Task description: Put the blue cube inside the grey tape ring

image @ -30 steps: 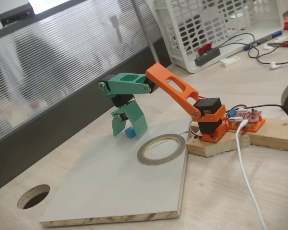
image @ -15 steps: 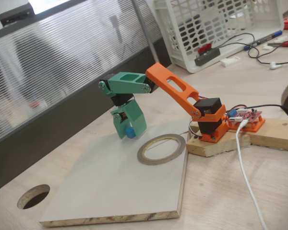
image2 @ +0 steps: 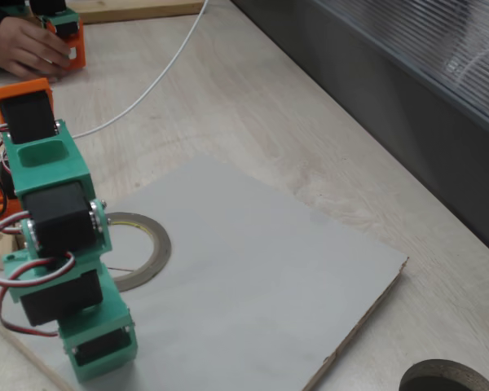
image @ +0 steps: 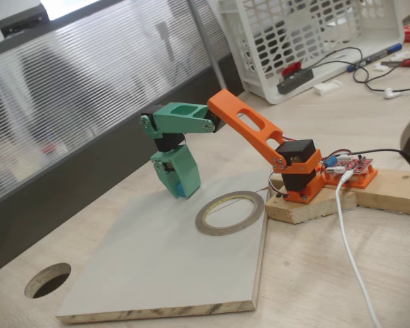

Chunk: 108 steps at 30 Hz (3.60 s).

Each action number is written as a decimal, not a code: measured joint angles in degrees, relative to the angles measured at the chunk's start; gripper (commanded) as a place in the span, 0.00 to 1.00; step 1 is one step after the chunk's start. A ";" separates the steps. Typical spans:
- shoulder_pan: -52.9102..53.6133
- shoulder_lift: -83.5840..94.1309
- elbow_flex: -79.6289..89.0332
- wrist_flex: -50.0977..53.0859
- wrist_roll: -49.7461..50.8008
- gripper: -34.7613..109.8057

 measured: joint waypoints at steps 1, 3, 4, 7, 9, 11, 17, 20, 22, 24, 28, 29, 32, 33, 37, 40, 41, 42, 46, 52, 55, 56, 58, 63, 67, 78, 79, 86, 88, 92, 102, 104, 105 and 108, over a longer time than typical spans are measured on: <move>0.00 0.00 0.00 0.00 0.00 0.26; 0.00 0.00 0.00 0.00 -0.09 0.26; 0.00 0.70 0.18 -0.18 -0.09 0.26; 0.26 4.48 0.26 -0.26 -0.09 0.26; 0.26 8.26 0.26 -0.18 -0.09 0.26; 0.26 12.66 0.26 0.18 -0.09 0.26; 0.26 21.71 0.26 0.26 -0.09 0.26; 0.09 22.94 0.44 0.26 -0.09 0.26; 0.00 23.64 2.90 0.00 -0.09 0.26; 0.00 25.14 6.68 0.00 -0.09 0.26; -5.45 32.70 16.96 0.00 -0.09 0.26; -7.47 34.80 19.86 0.00 -0.09 0.26; -14.41 40.34 26.37 0.00 -0.09 0.26; -17.14 42.10 28.48 0.00 -0.09 0.26; -22.41 48.60 38.23 0.00 -0.09 0.26; -23.82 54.67 47.90 -0.70 -0.09 0.26; -23.82 56.95 51.33 -1.85 -0.09 0.26; -23.73 59.15 54.84 -3.34 -0.09 0.26; -24.08 68.03 69.52 -11.07 -0.09 0.26; -23.91 77.96 86.40 -19.42 -0.09 0.26; -23.82 79.37 90.00 -20.65 -0.09 0.26; -23.99 79.63 90.53 -21.27 -0.09 0.26; -23.55 79.72 90.70 -21.71 -0.09 0.26; -23.55 79.72 91.05 -21.71 -0.09 0.26; -23.55 79.72 91.05 -21.71 -0.09 0.26; -23.55 77.78 91.05 -21.71 -0.09 0.26; -23.64 76.99 91.05 -21.71 -0.09 0.26; -23.55 75.41 91.05 -21.62 -0.09 0.26; -23.55 75.41 91.05 -21.62 -0.09 0.26; -23.55 75.41 91.05 -21.62 -0.09 0.26; -23.73 75.41 91.05 -21.62 -0.09 0.26; -24.17 75.41 91.05 -21.62 -0.09 0.26; -24.08 75.41 91.05 -21.62 -0.09 0.26; -23.73 75.41 91.05 -21.62 -0.09 0.26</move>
